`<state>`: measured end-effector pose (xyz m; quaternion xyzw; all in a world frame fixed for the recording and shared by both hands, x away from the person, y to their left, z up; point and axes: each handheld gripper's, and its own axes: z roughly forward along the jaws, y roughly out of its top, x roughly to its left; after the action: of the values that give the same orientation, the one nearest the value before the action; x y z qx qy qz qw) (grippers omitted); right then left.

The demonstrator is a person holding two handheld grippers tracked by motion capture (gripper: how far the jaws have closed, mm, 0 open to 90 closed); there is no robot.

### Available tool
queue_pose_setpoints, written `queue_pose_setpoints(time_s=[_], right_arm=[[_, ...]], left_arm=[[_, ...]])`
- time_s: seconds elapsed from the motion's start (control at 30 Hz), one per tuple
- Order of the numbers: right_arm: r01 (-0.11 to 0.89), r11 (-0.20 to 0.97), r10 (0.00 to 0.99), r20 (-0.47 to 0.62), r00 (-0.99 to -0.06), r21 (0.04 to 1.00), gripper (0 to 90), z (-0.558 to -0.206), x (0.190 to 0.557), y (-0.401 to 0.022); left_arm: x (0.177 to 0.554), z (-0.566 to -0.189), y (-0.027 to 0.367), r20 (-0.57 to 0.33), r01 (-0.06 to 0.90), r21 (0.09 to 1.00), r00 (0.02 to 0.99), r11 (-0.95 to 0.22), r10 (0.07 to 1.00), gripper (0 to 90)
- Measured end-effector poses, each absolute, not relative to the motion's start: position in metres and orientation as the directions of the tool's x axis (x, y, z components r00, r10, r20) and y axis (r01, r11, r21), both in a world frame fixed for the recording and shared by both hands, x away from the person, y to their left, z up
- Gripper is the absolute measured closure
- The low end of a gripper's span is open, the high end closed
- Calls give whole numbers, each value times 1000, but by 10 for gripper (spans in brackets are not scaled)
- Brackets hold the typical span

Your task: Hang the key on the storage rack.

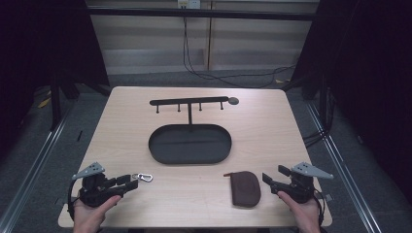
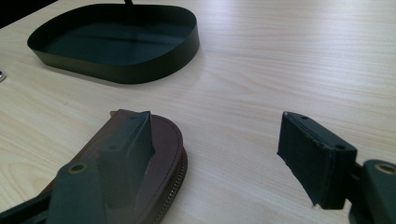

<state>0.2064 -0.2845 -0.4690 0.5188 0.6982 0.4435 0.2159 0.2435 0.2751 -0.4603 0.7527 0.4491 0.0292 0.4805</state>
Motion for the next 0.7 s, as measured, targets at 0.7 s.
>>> queue_pose_setpoints(time_s=[0.7], right_arm=[[553, 86, 912, 157, -378, 829, 257, -468, 205, -282]], left_arm=[[249, -458, 272, -374, 680, 701, 606, -213, 702, 684]])
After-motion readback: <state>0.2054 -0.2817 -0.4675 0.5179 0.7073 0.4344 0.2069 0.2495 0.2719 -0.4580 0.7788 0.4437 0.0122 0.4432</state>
